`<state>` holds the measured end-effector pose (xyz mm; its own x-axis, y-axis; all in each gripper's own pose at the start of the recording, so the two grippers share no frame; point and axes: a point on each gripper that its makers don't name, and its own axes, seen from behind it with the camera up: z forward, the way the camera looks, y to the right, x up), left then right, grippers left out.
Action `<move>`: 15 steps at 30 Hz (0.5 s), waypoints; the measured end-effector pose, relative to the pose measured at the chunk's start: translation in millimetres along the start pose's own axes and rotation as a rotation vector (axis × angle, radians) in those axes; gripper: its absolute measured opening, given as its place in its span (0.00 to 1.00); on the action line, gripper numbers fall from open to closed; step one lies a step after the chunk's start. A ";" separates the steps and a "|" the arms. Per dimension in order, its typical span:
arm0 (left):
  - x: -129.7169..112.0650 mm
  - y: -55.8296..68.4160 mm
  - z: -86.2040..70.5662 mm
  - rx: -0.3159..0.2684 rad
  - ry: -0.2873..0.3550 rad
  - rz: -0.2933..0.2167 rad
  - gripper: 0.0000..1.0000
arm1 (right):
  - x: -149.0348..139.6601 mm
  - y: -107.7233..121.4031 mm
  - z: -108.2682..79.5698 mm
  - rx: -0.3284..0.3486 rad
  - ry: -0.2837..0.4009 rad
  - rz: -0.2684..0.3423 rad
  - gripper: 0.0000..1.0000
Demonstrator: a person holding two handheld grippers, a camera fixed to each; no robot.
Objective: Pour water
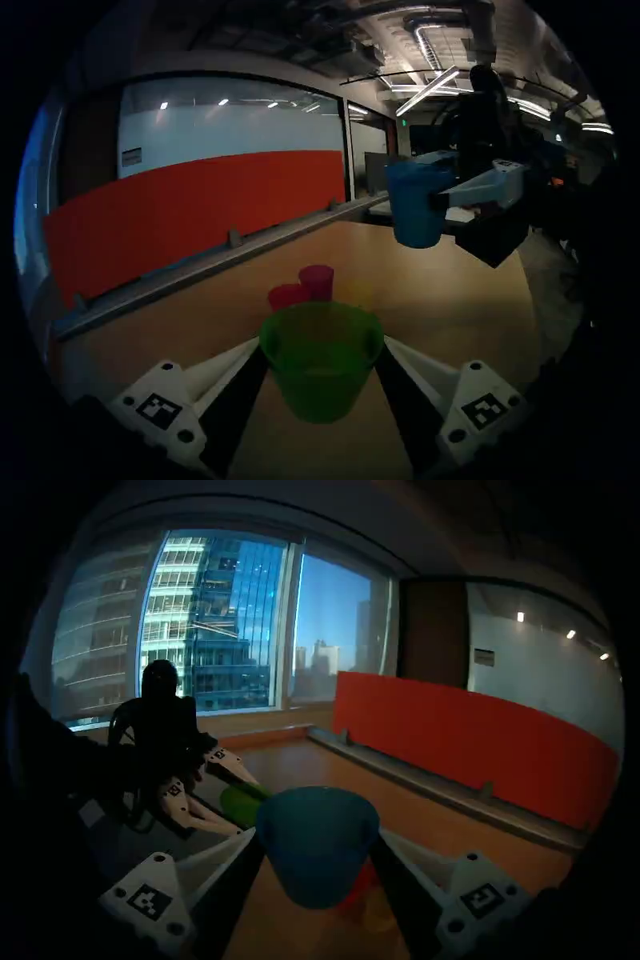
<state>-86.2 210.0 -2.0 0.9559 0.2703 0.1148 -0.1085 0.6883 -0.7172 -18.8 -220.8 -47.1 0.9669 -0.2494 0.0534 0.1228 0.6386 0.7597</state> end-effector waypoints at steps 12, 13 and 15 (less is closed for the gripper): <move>-38.1 -7.2 8.5 -0.006 -0.143 0.030 0.85 | -49.5 -0.9 12.2 0.040 -0.094 -0.006 0.89; -40.9 -7.6 9.0 -0.008 -0.153 0.032 0.85 | -52.8 -1.0 13.2 0.043 -0.102 -0.007 0.89; -46.4 -8.3 10.2 -0.012 -0.173 0.037 0.85 | -60.1 -0.9 15.2 0.048 -0.118 -0.007 0.89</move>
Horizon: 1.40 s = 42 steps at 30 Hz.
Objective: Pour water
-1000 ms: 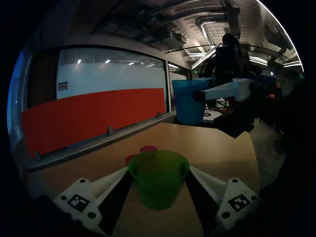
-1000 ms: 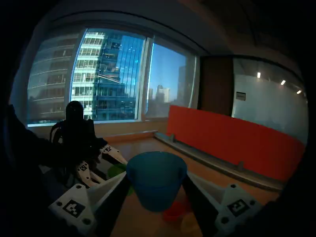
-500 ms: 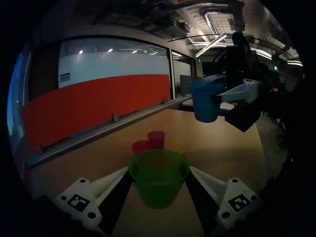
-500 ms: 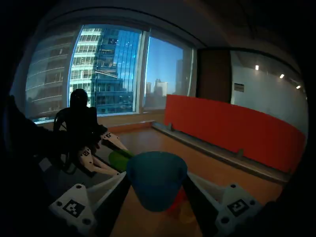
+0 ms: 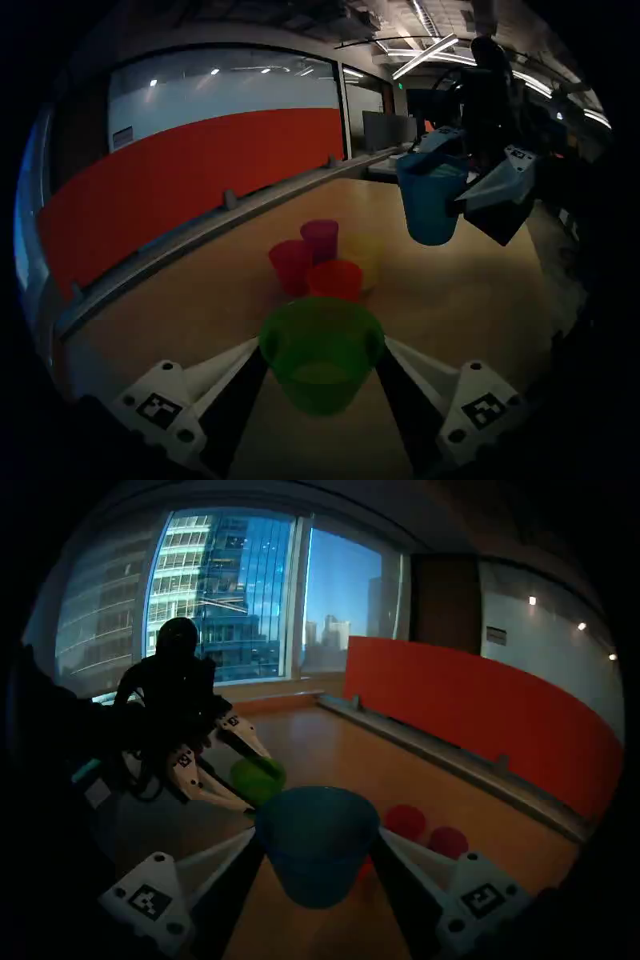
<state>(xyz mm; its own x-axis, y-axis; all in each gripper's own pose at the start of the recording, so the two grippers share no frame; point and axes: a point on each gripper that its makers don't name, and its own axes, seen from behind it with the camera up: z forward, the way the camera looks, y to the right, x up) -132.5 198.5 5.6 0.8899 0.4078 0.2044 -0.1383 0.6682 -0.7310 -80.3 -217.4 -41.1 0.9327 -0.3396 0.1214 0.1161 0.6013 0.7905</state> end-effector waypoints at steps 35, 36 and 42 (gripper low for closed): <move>-62.0 -17.7 33.3 -0.033 -0.200 -0.025 0.85 | -99.3 -0.2 33.0 0.056 -0.243 0.022 0.90; -63.0 -18.8 33.5 -0.031 -0.200 -0.027 0.85 | -100.6 -0.4 33.6 0.057 -0.247 0.022 0.90; -68.4 -22.6 34.4 -0.027 -0.201 -0.042 0.85 | -108.3 -3.0 36.6 0.062 -0.264 0.019 0.90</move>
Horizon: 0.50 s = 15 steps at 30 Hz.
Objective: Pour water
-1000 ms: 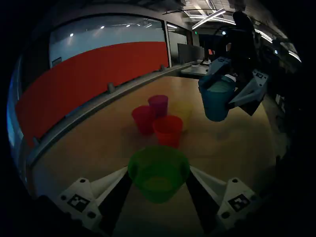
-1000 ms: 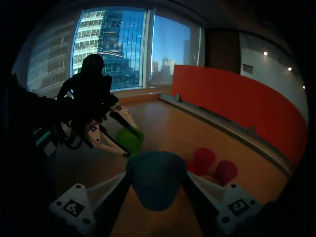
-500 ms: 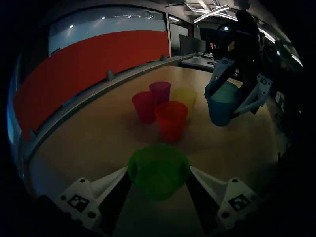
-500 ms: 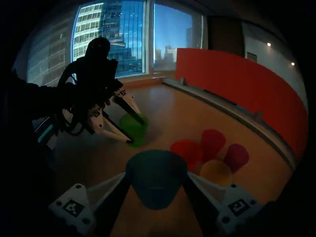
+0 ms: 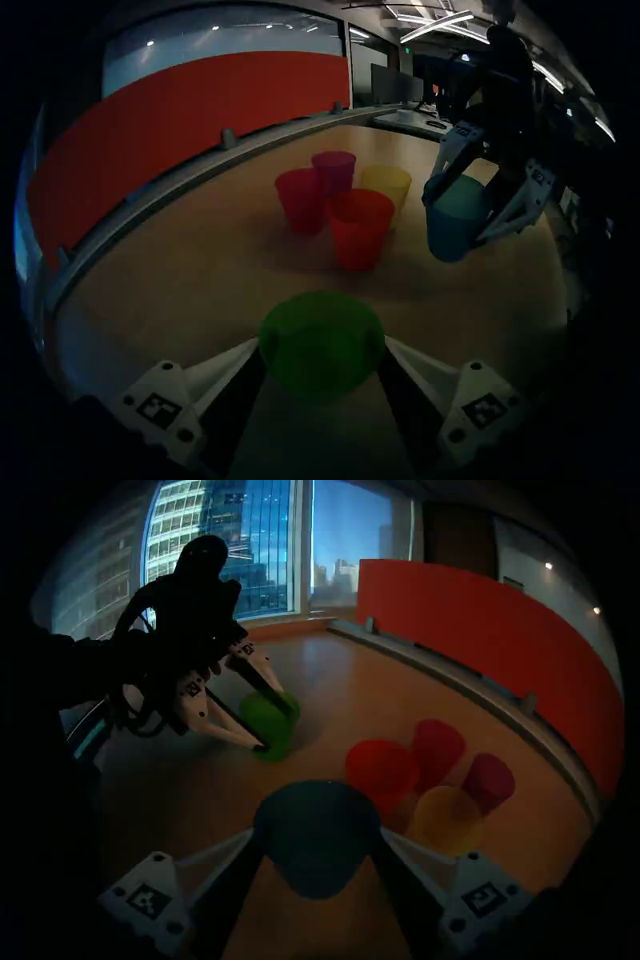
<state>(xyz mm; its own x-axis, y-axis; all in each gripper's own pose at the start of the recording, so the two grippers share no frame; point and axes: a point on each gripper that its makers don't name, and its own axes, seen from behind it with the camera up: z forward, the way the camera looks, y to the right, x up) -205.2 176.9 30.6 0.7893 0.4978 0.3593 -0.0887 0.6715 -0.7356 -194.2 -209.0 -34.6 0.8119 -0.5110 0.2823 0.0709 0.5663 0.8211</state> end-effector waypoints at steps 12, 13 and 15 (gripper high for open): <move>-5.4 -2.2 -1.0 -0.007 0.019 -0.036 0.85 | -8.8 -4.2 5.4 0.003 -0.025 -0.012 0.90; -6.1 -2.2 -1.7 -0.008 0.021 -0.040 0.85 | -9.8 -4.2 5.8 0.002 -0.028 -0.012 0.90; -7.7 -2.4 -3.0 -0.009 0.023 -0.049 0.85 | -11.5 -4.4 6.5 0.002 -0.032 -0.013 0.90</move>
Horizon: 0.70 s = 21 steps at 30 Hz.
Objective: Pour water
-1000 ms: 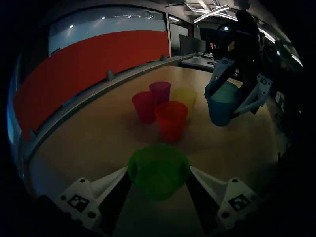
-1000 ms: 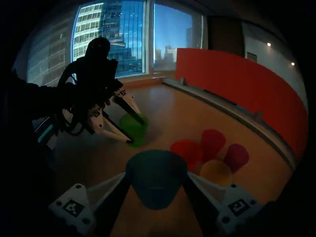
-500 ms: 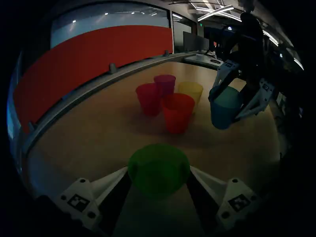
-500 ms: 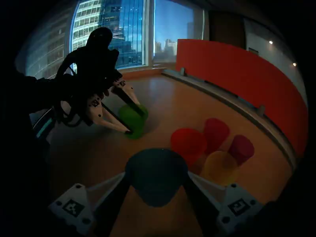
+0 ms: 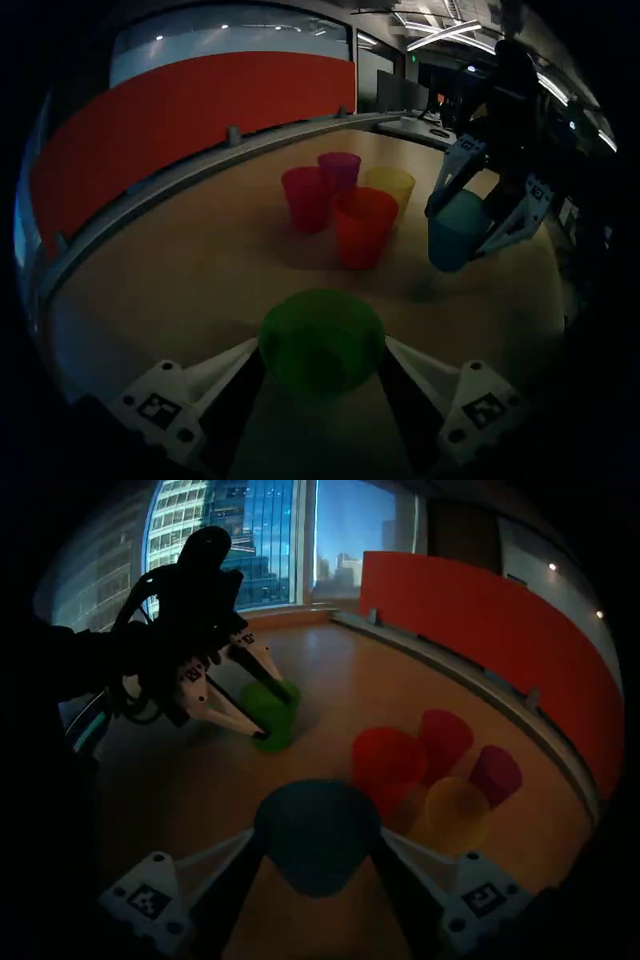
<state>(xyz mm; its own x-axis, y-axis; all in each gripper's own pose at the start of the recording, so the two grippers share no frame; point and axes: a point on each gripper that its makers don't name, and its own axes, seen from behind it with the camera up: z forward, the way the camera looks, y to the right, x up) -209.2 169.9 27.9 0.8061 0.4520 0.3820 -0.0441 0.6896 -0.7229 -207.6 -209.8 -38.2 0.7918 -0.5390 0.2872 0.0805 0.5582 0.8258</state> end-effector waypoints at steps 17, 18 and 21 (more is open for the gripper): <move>-3.8 -2.6 -1.2 -0.006 0.007 -0.028 0.88 | -1.2 -1.6 2.3 -0.001 -0.005 -0.005 0.90; -4.2 -3.0 -1.1 -0.005 0.005 -0.029 0.89 | -1.7 -1.6 2.4 -0.002 -0.005 -0.005 0.90; -5.6 -4.0 -1.1 -0.004 0.000 -0.033 0.90 | -2.6 -1.6 2.5 -0.003 -0.005 -0.005 0.90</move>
<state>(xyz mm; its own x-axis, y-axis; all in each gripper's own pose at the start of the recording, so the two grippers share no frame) -212.9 164.0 28.0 0.8073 0.4286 0.4056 -0.0152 0.7021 -0.7119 -211.3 -210.8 -39.1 0.7882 -0.5453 0.2852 0.0865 0.5570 0.8260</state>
